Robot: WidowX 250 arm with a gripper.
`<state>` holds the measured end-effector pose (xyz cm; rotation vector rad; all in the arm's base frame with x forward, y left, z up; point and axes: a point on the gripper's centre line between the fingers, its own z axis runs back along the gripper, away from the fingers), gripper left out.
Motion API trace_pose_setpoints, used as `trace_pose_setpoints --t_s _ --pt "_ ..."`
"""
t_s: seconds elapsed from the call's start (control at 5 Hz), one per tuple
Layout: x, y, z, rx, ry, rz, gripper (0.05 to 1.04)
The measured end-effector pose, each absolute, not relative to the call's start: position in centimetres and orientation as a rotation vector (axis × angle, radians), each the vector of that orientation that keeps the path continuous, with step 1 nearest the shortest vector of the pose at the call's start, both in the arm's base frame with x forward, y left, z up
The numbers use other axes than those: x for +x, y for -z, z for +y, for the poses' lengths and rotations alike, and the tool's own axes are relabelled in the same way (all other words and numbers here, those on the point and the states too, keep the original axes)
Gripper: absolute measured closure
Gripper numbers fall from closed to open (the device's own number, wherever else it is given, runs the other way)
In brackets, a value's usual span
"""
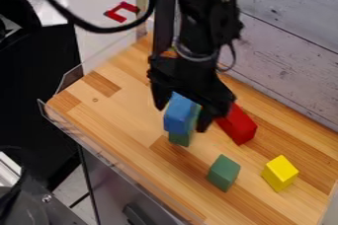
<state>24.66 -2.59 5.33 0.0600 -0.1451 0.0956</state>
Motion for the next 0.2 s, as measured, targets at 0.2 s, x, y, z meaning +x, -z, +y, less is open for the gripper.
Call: trace_pose_setpoints --t_s 0.2 --pt "24.56 -5.22 -2.15 0.050 -0.080 -0.130 0.084"
